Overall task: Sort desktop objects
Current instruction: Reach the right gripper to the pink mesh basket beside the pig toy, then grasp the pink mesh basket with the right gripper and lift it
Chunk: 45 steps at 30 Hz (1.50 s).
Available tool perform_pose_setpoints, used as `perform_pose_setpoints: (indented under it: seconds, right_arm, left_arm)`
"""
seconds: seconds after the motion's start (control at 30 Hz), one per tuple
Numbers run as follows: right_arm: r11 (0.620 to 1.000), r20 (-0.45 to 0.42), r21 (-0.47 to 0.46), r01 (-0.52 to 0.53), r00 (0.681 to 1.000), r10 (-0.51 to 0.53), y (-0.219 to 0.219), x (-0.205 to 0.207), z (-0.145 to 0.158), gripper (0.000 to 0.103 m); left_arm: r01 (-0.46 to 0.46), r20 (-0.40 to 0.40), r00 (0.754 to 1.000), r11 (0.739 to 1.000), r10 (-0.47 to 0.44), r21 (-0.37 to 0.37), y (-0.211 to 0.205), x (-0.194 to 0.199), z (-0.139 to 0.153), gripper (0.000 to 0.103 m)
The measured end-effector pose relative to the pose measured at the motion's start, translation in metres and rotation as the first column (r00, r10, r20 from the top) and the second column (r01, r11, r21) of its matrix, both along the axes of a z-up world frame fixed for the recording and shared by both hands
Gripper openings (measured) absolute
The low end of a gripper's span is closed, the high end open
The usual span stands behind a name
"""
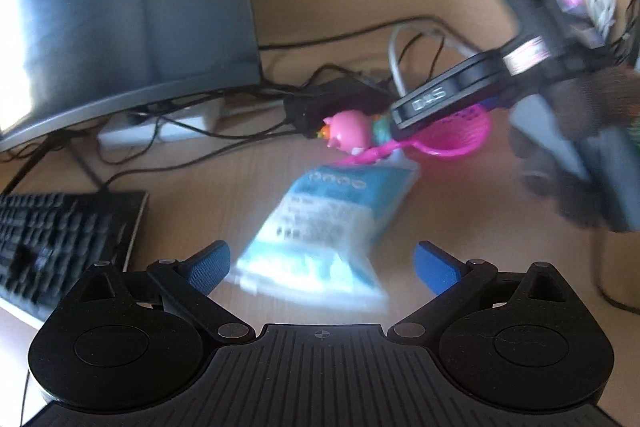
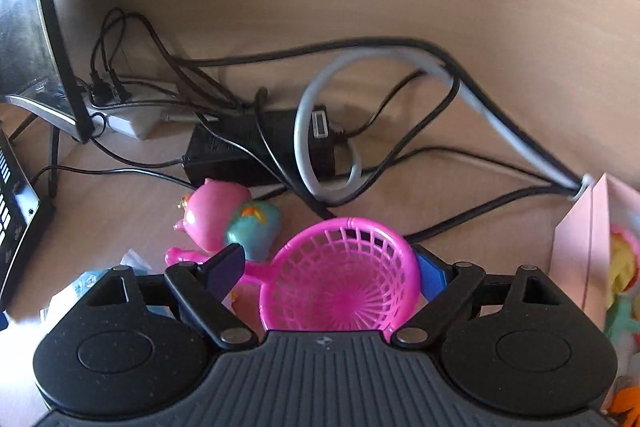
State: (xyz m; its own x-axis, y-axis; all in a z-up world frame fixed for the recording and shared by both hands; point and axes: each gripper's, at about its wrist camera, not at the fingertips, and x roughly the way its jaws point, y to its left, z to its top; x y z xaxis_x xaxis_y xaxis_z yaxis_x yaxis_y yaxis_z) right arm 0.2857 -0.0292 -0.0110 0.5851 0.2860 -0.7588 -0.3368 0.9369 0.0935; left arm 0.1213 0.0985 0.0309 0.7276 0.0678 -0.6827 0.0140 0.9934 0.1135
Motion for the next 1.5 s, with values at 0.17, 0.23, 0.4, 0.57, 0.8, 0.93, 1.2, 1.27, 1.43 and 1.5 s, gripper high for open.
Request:
perform_pose_setpoints:
  seconds: [0.17, 0.23, 0.4, 0.57, 0.8, 0.93, 1.2, 1.27, 1.43, 1.5]
  right_arm:
    - [0.996, -0.038, 0.041, -0.079, 0.996, 0.081, -0.005, -0.014, 0.003, 0.07]
    - [0.993, -0.05, 0.06, -0.106, 0.993, 0.109, -0.007, -0.024, 0.003, 0.067]
    - [0.983, -0.069, 0.097, -0.154, 0.985, 0.161, -0.008, -0.051, 0.0, 0.051]
    - [0.962, -0.091, 0.137, -0.236, 0.964, 0.249, -0.006, -0.087, -0.002, 0.039]
    - [0.94, 0.02, 0.093, -0.328, 0.945, 0.328, -0.017, -0.139, 0.028, 0.042]
    - [0.966, 0.121, 0.059, -0.252, 0.962, 0.244, -0.01, -0.114, 0.053, 0.065]
    - [0.996, 0.033, 0.011, -0.085, 0.996, 0.084, 0.049, -0.002, 0.026, 0.081]
    - [0.996, 0.03, -0.044, -0.077, 0.996, 0.079, 0.066, 0.015, 0.015, 0.083]
    - [0.976, 0.041, -0.116, -0.184, 0.981, 0.189, 0.089, 0.007, 0.008, 0.064]
    - [0.966, 0.052, -0.144, -0.215, 0.973, 0.224, 0.092, -0.001, 0.007, 0.063]
  left_arm:
    - [0.025, -0.061, 0.998, 0.999, -0.028, -0.037, 0.006, 0.032, -0.017, 0.101]
    - [0.044, -0.066, 0.997, 0.997, -0.049, -0.07, 0.005, 0.03, -0.018, 0.101]
    - [0.129, -0.06, 0.989, 0.984, -0.137, -0.123, -0.005, 0.002, -0.012, 0.101]
    - [0.164, -0.076, 0.982, 0.976, -0.176, -0.14, -0.015, -0.034, -0.011, 0.101]
    - [0.149, -0.067, 0.985, 0.975, -0.161, -0.165, -0.023, -0.08, 0.001, 0.101]
    - [0.022, -0.049, 0.998, 0.982, -0.031, -0.187, -0.011, -0.072, 0.011, 0.101]
    - [-0.066, -0.018, 0.998, 0.972, 0.063, -0.227, 0.002, -0.066, 0.019, 0.101]
    - [-0.056, -0.021, 0.998, 0.969, 0.053, -0.241, 0.002, -0.068, 0.017, 0.101]
    - [-0.045, -0.039, 0.999, 0.971, 0.037, -0.234, -0.004, -0.061, 0.007, 0.101]
    - [-0.047, -0.05, 0.998, 0.974, 0.037, -0.224, -0.006, -0.057, 0.003, 0.101]
